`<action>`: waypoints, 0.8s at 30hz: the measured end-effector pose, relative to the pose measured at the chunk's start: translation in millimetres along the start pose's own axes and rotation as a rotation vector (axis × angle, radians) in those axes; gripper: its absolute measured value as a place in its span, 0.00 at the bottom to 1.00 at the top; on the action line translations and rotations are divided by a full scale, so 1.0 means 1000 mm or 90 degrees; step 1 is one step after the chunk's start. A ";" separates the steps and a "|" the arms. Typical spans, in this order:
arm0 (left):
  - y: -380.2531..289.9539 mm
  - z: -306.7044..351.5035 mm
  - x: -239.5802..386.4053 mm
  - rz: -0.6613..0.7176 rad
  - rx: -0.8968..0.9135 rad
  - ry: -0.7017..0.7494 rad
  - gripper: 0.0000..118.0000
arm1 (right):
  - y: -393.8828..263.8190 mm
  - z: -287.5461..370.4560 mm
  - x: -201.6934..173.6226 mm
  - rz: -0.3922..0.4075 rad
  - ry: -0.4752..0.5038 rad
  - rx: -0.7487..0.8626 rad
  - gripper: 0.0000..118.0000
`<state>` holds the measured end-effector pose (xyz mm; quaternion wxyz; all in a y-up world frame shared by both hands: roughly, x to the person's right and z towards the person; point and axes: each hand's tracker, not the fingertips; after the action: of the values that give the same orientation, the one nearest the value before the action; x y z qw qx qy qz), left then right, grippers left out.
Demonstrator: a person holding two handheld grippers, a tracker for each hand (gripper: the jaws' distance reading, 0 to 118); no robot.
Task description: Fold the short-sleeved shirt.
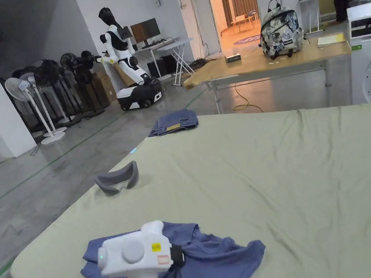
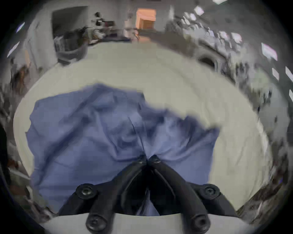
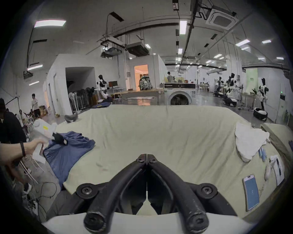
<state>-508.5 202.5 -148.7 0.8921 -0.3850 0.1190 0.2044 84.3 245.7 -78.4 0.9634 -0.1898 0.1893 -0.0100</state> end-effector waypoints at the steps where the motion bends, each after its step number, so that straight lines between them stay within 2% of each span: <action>1: 0.018 0.019 -0.001 -0.013 0.026 0.013 0.00 | 0.000 0.003 0.001 0.000 0.000 0.002 0.00; 3: 0.057 0.062 -0.001 -0.048 0.092 0.033 0.00 | 0.000 0.008 0.004 0.003 -0.007 0.006 0.00; 4: 0.072 0.097 0.018 -0.055 0.140 0.033 0.00 | 0.000 0.009 0.006 0.003 -0.010 0.007 0.00; 6: 0.113 0.140 0.028 -0.046 0.198 0.030 0.00 | 0.001 0.012 0.010 -0.005 -0.017 0.010 0.00; 8: 0.162 0.172 0.040 -0.083 0.276 0.073 0.00 | 0.002 0.013 0.015 -0.025 -0.020 0.011 0.00; 12: 0.214 0.205 0.094 -0.244 0.287 0.157 0.00 | 0.002 0.019 0.021 -0.044 -0.032 0.028 0.00; 14: 0.219 0.203 0.119 -0.275 0.290 0.154 0.00 | 0.003 0.023 0.023 -0.048 -0.032 0.035 0.00; 16: 0.205 0.186 0.143 -0.276 0.288 0.108 0.00 | 0.005 0.025 0.025 -0.051 -0.035 0.039 0.00; 19: 0.161 0.127 0.175 -0.284 0.214 0.020 0.00 | 0.005 0.031 0.027 -0.054 -0.036 0.040 0.00; 22: 0.091 0.047 0.212 -0.266 0.092 -0.125 0.00 | 0.004 0.042 0.029 -0.041 -0.050 0.046 0.00; 24: 0.027 0.008 0.254 -0.239 0.023 -0.213 0.00 | 0.002 0.048 0.034 -0.051 -0.061 0.051 0.00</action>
<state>-294.9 294.5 -254.4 0.9283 -0.3454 -0.1005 0.0940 133.7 262.2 -50.8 0.9769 -0.1589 0.1349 -0.0468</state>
